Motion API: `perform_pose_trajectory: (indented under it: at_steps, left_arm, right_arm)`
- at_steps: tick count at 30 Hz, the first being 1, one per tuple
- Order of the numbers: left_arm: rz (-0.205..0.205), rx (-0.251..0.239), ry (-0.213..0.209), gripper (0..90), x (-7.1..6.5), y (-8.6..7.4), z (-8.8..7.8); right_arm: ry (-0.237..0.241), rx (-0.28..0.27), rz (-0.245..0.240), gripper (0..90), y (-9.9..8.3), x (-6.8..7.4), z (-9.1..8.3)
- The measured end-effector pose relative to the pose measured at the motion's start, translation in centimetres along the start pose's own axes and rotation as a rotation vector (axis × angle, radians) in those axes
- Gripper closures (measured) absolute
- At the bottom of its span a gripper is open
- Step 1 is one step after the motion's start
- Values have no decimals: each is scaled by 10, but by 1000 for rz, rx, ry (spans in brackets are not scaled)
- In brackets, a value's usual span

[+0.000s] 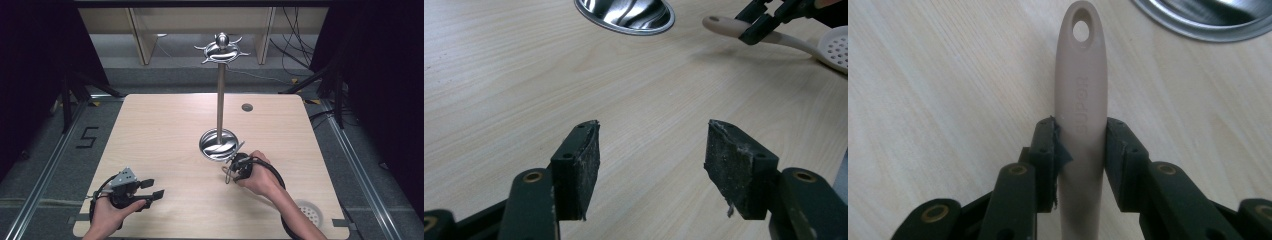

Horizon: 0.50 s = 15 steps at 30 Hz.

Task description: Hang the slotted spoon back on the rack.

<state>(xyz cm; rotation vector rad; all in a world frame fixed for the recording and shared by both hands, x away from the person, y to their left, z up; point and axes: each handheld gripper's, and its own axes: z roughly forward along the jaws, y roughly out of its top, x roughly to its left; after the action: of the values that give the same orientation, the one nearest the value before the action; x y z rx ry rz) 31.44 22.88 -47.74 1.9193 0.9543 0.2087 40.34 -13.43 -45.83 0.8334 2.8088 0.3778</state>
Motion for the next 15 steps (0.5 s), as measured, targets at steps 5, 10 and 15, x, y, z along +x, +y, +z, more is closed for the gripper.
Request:
perform_pose_trajectory:
  at_steps: [5,10,15]
  left_arm:
    - [-3,-8,-2,380,0,0,1]
    - [0,0,3,380,-1,0,2]
    - [4,4,6,380,0,0,1]
  right_arm:
    - [-11,-91,24,690,-9,1,-18]
    - [-28,-157,63,690,-17,0,-34]
    - [-17,-203,117,690,-21,1,-44]
